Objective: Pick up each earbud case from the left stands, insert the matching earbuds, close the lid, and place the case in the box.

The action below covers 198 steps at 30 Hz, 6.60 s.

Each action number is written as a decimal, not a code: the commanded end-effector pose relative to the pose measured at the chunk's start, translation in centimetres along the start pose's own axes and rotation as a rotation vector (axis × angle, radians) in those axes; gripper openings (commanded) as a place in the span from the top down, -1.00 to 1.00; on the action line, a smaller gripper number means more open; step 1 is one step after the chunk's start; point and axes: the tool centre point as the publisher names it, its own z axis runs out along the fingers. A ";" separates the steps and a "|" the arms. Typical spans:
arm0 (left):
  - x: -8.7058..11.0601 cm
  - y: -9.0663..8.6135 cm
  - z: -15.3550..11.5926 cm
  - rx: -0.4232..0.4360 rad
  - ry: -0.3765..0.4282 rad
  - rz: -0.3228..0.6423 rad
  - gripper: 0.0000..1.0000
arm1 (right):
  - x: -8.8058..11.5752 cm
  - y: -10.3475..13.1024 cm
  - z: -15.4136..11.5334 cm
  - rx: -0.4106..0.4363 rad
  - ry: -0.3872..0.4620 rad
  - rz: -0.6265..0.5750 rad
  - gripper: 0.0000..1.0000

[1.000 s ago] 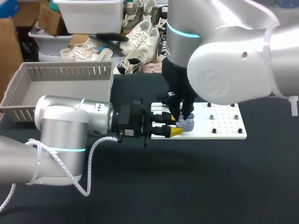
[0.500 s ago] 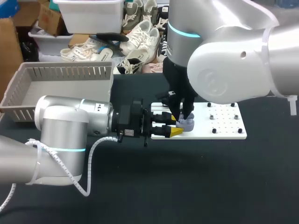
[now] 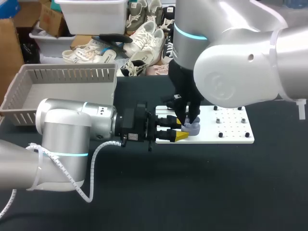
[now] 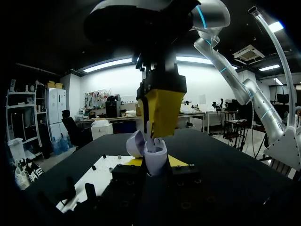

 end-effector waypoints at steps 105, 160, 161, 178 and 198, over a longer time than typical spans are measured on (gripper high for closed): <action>0.0 -0.1 0.0 -0.006 0.000 0.002 1.00 | -3.2 -7.4 -0.3 0.058 -0.060 0.210 -1.00; 0.0 -0.1 0.0 -0.006 0.000 0.002 1.00 | -0.7 -7.2 1.1 0.040 -0.040 0.243 -1.00; 0.0 -0.1 0.0 -0.006 0.000 0.002 1.00 | -0.8 -7.4 0.9 0.044 -0.051 0.252 -1.00; 0.0 -0.1 -0.2 -0.011 0.002 -0.004 1.00 | 0.6 -9.7 -1.7 0.060 -0.317 0.258 -1.00; -0.7 1.6 -10.9 -0.297 0.068 -0.057 1.00 | 1.0 -10.8 -2.6 0.044 -0.364 0.304 -1.00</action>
